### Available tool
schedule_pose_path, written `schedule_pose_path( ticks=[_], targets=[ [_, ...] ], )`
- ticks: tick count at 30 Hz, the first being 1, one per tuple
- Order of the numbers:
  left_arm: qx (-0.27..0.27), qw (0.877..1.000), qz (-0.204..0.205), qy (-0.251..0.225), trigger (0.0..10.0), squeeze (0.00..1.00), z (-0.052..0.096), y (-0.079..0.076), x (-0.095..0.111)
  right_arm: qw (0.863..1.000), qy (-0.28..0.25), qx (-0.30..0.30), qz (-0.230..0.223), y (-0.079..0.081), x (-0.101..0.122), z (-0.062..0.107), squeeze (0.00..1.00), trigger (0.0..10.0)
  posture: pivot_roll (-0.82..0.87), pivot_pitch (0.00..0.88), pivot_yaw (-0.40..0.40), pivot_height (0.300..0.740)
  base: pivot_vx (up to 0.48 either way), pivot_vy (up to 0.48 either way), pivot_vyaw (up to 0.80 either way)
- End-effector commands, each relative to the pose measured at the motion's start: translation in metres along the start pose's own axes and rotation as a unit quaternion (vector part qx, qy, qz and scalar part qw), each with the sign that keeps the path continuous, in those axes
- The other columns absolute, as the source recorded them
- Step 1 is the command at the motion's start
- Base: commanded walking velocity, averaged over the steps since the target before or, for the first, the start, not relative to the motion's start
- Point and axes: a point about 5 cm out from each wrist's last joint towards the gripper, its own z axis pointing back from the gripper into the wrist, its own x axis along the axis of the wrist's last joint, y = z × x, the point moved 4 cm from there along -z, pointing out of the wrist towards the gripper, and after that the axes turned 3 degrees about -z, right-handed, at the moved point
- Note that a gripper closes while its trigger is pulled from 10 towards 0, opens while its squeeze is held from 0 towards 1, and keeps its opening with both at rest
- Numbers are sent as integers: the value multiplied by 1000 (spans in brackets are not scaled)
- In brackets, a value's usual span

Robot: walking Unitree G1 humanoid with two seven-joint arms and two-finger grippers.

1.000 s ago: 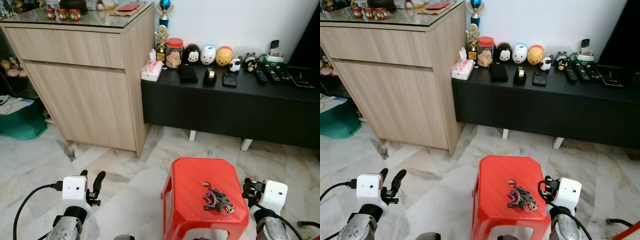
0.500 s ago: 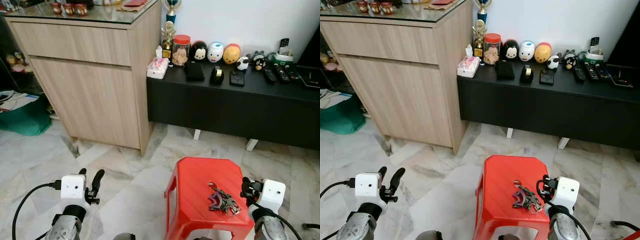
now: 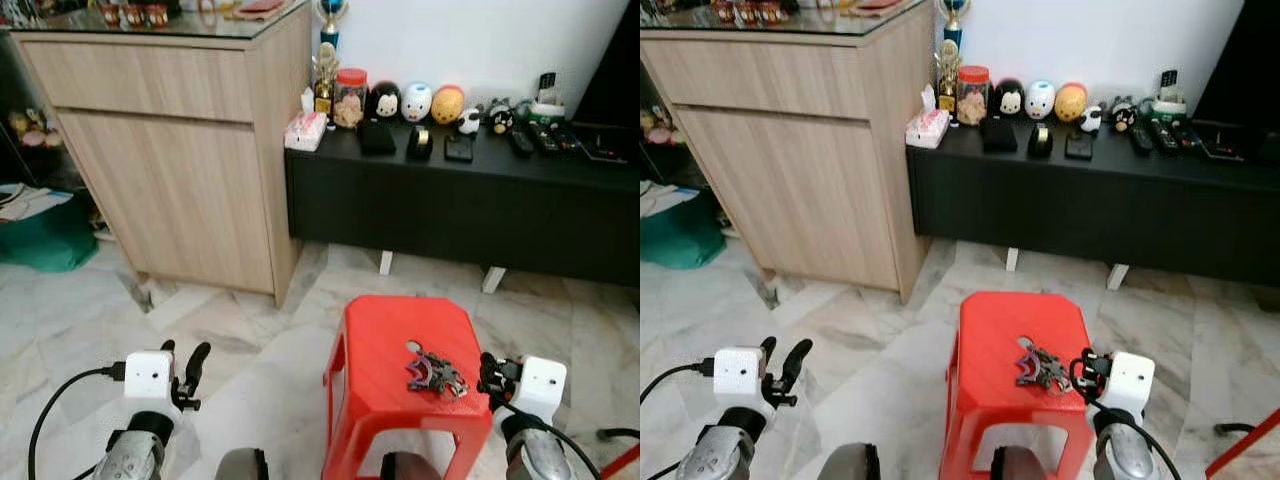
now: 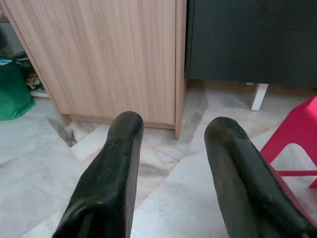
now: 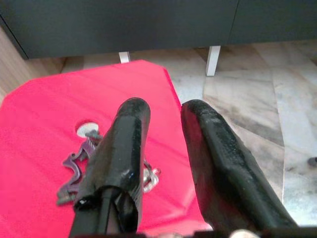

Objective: Hang keys on a hook

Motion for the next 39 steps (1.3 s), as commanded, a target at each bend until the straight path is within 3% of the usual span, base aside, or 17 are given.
schedule_pose_path(
  ticks=[1,17,28,39],
  targets=[
    [-1,1000,-4,-3,10000,0,-3,1,2,1000,-6,3,3,2,4,-4,0,10000,56,0,-33,598,0,0,0],
    [2,1000,-15,-14,10000,0,-6,6,7,1000,9,-1,0,4,-6,-3,0,10000,60,0,-27,598,306,0,0],
    [4,1000,-22,-12,10000,0,-3,7,6,1000,17,5,-1,5,-10,-3,0,10000,66,0,-30,598,0,0,0],
    [-3,1000,-24,-15,10000,0,-4,5,7,1000,16,3,-2,4,-10,-5,0,10000,66,0,-29,598,351,0,0]
  ],
)
